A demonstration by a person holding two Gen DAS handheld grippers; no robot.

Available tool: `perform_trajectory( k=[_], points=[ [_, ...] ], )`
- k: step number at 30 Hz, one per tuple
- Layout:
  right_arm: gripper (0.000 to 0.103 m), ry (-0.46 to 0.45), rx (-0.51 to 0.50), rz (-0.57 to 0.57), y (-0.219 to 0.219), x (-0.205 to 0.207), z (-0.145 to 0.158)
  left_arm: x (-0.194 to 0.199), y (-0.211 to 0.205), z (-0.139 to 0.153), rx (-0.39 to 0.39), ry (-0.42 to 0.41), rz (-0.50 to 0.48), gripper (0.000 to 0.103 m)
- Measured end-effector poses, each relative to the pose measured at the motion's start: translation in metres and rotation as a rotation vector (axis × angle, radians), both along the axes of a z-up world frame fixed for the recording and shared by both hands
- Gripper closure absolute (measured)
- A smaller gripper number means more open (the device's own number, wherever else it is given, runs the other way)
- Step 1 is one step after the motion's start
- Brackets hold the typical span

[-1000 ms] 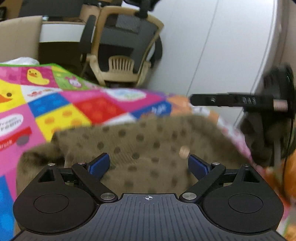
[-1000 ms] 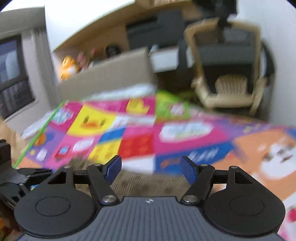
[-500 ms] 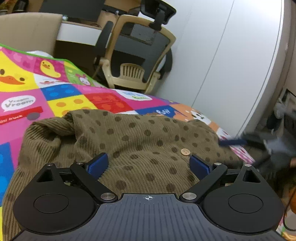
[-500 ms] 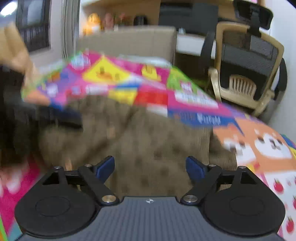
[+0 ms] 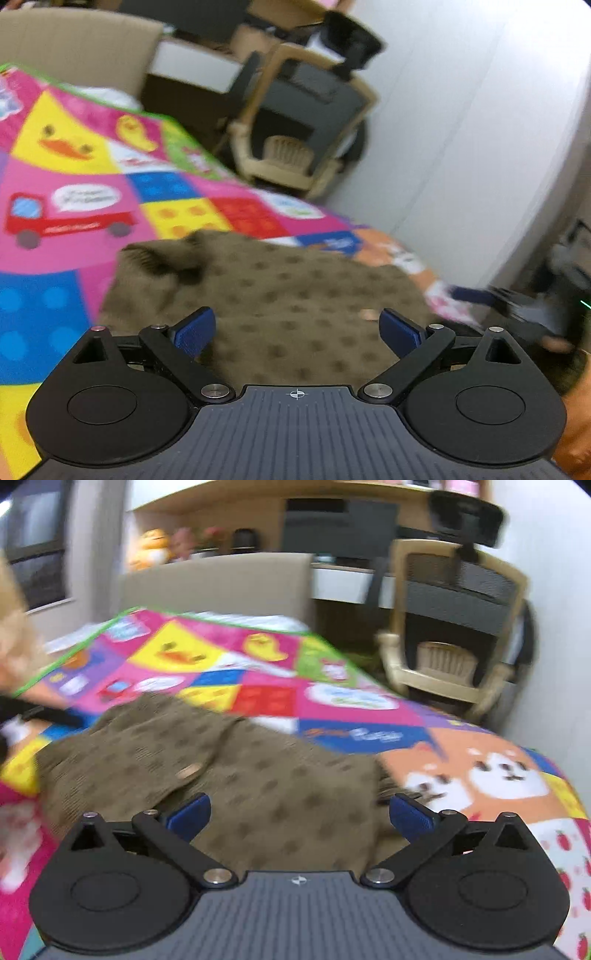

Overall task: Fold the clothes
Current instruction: 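Lay the polka-dot shirt flat on the mat and open both grippers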

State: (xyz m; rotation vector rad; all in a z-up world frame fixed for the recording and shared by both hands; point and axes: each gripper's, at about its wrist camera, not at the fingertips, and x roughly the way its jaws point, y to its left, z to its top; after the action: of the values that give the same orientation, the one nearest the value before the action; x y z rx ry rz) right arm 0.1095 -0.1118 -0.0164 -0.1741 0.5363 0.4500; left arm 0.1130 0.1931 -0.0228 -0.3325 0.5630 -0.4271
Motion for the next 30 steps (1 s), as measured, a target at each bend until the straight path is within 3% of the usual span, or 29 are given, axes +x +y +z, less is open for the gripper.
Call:
perform_trajectory(
  k=[4,6,9,12,14,19,21,24,27,30],
  points=[
    [0.000,0.086,-0.034,-0.083,0.007,0.029,-0.022,-0.003,-0.033,-0.003,0.007,-0.014,-0.114,0.003],
    [0.000,0.125,-0.055,-0.086,0.011,0.036,-0.035,0.003,-0.041,-0.015,0.031,0.036,-0.109,0.003],
    [0.000,0.173,-0.010,-0.080,0.006,0.039,-0.040,0.013,-0.038,-0.035,0.022,0.126,-0.057,0.002],
    [0.000,0.225,0.008,-0.077,0.002,0.042,-0.036,0.013,-0.038,-0.036,0.021,0.118,-0.061,0.002],
    [0.000,0.199,0.028,-0.070,0.004,0.033,-0.027,0.012,-0.038,-0.039,0.021,0.111,-0.062,0.002],
    [0.000,0.134,0.127,0.078,0.023,-0.002,-0.012,0.006,-0.040,-0.043,0.041,0.088,-0.068,0.000],
    [0.000,0.162,0.091,0.116,0.037,-0.008,-0.021,0.006,-0.040,-0.041,0.046,0.086,-0.072,0.000],
    [0.000,0.148,-0.044,0.113,0.060,-0.018,-0.044,0.003,-0.036,-0.038,0.043,0.098,-0.090,0.000],
    [0.000,0.141,-0.048,0.117,0.062,-0.019,-0.045,-0.003,-0.020,-0.030,-0.006,0.130,-0.047,0.000],
    [0.000,0.161,-0.013,0.117,0.056,-0.015,-0.047,-0.019,0.007,-0.016,-0.026,0.086,0.077,0.000]
  ],
)
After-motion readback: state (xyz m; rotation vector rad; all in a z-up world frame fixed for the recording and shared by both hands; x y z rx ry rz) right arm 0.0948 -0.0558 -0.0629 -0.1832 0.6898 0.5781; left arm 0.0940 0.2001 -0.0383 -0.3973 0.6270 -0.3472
